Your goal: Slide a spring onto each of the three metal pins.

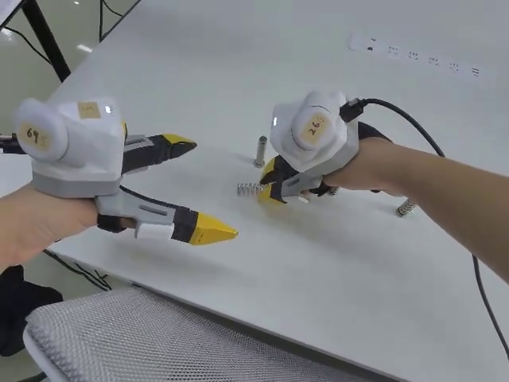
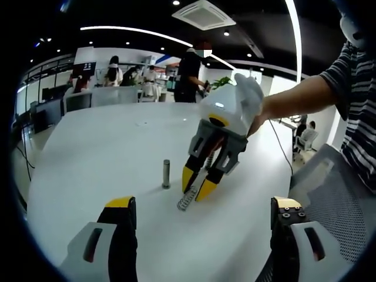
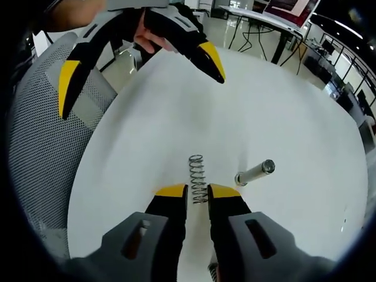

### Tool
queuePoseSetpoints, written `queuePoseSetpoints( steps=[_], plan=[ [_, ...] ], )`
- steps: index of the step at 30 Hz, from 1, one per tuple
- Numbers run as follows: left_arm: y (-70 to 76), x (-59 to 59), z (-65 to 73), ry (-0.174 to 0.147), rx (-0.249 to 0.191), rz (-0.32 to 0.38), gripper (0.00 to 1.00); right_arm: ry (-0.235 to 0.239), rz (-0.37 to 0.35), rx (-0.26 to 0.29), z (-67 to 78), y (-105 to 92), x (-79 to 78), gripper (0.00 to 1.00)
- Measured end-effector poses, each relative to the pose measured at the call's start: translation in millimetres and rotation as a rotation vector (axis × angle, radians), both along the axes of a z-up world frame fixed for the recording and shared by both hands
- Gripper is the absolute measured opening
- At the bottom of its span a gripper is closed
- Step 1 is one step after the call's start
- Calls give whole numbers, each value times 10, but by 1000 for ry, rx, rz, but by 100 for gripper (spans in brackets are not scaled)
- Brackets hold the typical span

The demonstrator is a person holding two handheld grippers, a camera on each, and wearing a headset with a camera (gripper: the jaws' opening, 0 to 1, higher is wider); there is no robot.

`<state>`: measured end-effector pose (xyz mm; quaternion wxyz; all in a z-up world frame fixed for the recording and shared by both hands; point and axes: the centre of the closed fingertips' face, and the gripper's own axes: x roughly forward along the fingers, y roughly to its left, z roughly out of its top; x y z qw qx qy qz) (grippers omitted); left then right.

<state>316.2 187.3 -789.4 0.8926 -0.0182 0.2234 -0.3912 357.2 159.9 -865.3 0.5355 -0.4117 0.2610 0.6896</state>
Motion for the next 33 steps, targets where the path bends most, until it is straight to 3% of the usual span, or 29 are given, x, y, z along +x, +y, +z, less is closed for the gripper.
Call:
queuePoseSetpoints(
  steps=[12, 18, 25, 33],
  plan=[
    [-2, -22, 6, 7, 4, -1, 93, 19, -38, 24, 25, -15, -5, 13],
    [-54, 6, 26, 6, 13, -16, 93, 17, -46, 69, 196, -114, -8, 13],
    [-235, 25, 23, 11, 11, -56, 90, 8, -49, 88, 353, -285, -62, 13],
    [-384, 23, 44, 16, 0, -92, 88, 9, -104, 122, 528, -471, -62, 13]
  ],
)
